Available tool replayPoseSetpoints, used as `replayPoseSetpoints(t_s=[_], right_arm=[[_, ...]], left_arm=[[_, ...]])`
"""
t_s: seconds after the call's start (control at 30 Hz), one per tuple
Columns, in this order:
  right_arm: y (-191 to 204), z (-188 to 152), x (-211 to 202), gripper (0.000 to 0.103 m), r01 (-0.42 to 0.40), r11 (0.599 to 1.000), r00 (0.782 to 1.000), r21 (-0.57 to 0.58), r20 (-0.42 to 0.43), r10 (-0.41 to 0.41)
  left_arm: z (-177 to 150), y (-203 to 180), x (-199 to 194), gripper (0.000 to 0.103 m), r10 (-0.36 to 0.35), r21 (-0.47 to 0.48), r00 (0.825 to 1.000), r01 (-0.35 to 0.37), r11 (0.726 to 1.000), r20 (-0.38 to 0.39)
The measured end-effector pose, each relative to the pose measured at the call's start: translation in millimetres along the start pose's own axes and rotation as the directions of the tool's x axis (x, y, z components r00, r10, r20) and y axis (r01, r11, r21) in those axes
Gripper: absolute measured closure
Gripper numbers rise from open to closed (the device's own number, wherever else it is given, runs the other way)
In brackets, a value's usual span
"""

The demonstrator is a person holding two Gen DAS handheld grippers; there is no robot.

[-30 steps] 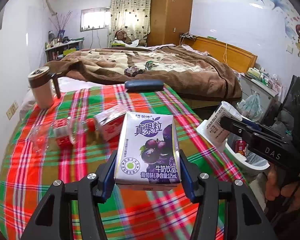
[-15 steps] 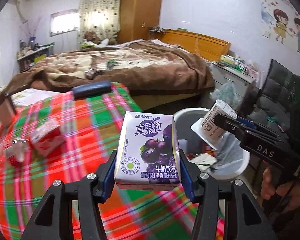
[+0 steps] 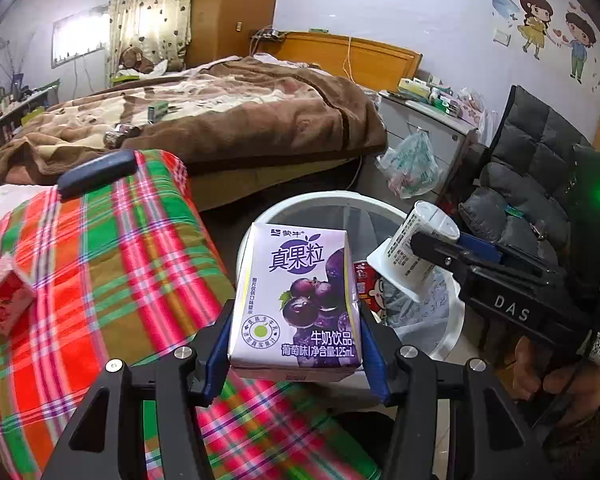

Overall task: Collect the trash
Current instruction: 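Open both tools over the white bin to drop the juice box and paper cup, then move both open tools back over the plaid-covered bed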

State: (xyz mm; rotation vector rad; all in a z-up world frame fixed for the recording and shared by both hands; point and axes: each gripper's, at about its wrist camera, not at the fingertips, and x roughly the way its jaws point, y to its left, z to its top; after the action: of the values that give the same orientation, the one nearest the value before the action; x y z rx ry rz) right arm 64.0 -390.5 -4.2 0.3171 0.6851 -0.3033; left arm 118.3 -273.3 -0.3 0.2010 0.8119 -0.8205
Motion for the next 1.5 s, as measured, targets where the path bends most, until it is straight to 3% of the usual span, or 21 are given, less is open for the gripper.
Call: replayPoseSetpoints(t_s=[0.33, 0.4, 0.43, 0.53, 1.1, 1.5], right_arm=[[-20.3, -3.2, 7.3, 0.052, 0.039, 0.999, 0.998, 0.002, -0.057, -0.039], [-22.8, -4.2, 7.8, 0.052, 0.053, 0.999, 0.996, 0.002, -0.065, -0.053], [-23.6, -5.1, 7.7, 0.049, 0.059, 0.998, 0.996, 0.001, -0.068, -0.058], [-25.4, -5.9, 5.5, 0.041, 0.065, 0.998, 0.996, 0.008, -0.059, -0.064], [-12.0, -4.8, -5.9, 0.041, 0.035, 0.999, 0.999, 0.006, -0.020, -0.034], [15.0, -5.9, -12.4, 0.041, -0.016, 0.999, 1.000, -0.033, 0.009, 0.016]], left_arm=[[6.1, -12.0, 23.8, 0.047, -0.026, -0.002, 0.999, 0.026, 1.000, -0.033], [6.7, -12.7, 24.3, 0.042, -0.025, -0.003, 0.999, 0.025, 1.000, -0.030], [7.0, -12.9, 24.6, 0.036, -0.015, -0.001, 0.999, 0.015, 1.000, -0.032], [6.5, -11.6, 23.0, 0.034, -0.010, -0.007, 1.000, 0.010, 1.000, -0.029], [-0.7, 6.5, -13.2, 0.034, 0.033, -0.047, 0.999, -0.032, 0.998, 0.029], [-15.4, 33.9, -50.0, 0.034, 0.115, -0.098, 0.991, -0.107, 0.989, 0.074]])
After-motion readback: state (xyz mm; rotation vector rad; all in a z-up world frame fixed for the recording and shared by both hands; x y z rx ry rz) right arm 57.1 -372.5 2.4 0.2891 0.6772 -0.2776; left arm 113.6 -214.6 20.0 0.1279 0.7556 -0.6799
